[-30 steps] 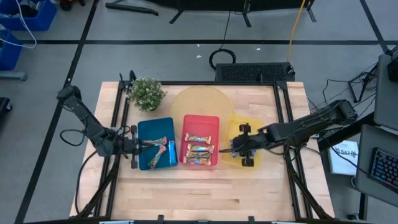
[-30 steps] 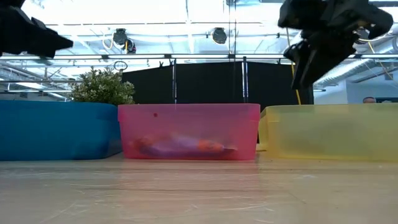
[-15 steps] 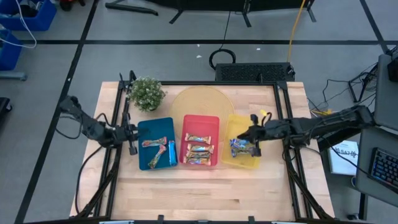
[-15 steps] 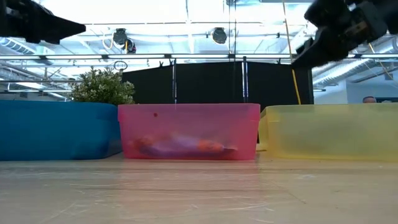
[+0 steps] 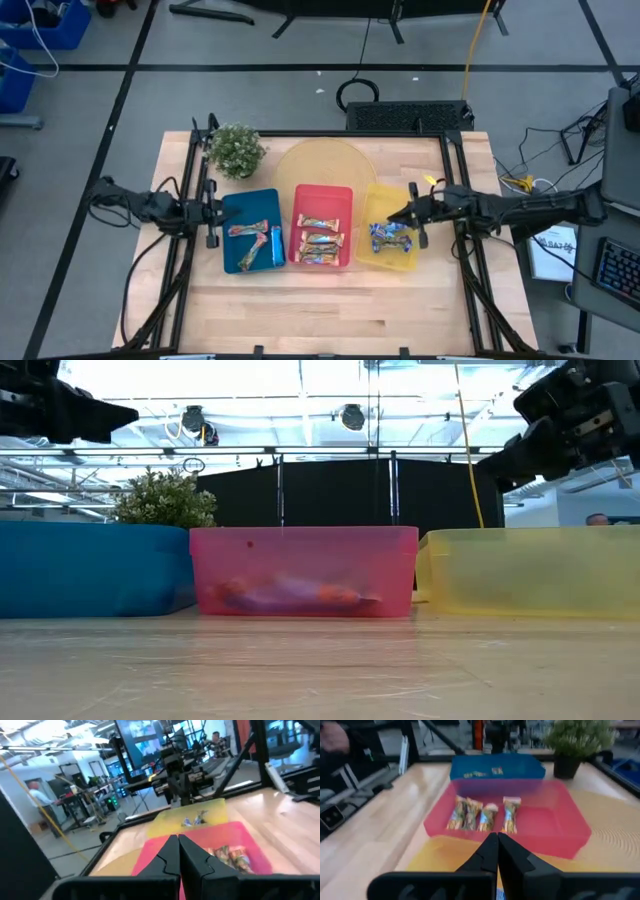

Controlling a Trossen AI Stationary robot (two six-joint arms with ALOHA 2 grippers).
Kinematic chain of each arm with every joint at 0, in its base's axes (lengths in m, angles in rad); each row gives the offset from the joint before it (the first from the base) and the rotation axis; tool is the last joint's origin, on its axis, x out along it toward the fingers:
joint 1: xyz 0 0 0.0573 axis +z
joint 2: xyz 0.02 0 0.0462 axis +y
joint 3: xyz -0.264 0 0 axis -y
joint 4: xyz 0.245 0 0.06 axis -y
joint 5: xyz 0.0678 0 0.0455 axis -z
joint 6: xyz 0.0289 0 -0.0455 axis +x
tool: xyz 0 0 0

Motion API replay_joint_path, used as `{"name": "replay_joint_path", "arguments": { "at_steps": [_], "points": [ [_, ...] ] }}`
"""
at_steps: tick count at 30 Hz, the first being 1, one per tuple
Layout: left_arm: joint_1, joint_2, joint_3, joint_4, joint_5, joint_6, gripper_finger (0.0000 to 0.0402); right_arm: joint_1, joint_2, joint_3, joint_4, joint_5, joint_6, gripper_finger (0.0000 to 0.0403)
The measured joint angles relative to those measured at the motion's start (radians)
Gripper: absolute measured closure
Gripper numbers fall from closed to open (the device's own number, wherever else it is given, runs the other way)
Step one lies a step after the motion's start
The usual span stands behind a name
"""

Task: Pick and place Granola Bars by type
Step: Return to Home Position

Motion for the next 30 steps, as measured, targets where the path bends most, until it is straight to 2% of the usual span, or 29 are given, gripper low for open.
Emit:
{"name": "replay_joint_path", "arguments": {
  "at_steps": [4, 7, 9, 16, 21, 30],
  "points": [
    [0.048, -0.002, -0.015, 0.014, 0.046, -0.001, 0.0400, -0.063, -0.062, -0.064, 0.071, -0.070, -0.003, 0.0402],
    [0.077, -0.014, -0.018, 0.027, 0.095, 0.020, 0.0400, -0.109, -0.104, -0.109, 0.117, -0.076, -0.003, 0.0403],
    [0.093, -0.019, -0.018, 0.051, 0.100, 0.033, 0.0400, -0.135, -0.128, -0.130, 0.136, -0.082, -0.003, 0.0403],
    [0.113, -0.019, -0.017, 0.061, 0.104, 0.027, 0.0400, -0.162, -0.199, -0.143, 0.129, -0.202, -0.003, 0.0403],
    [0.112, -0.019, -0.017, 0.076, 0.150, 0.045, 0.0400, -0.162, -0.265, -0.143, 0.068, -0.206, -0.031, 0.0403],
    [0.112, -0.019, -0.017, 0.073, 0.151, 0.018, 0.0401, -0.162, -0.364, -0.144, -0.075, -0.206, -0.073, 0.0403]
  ]
}}
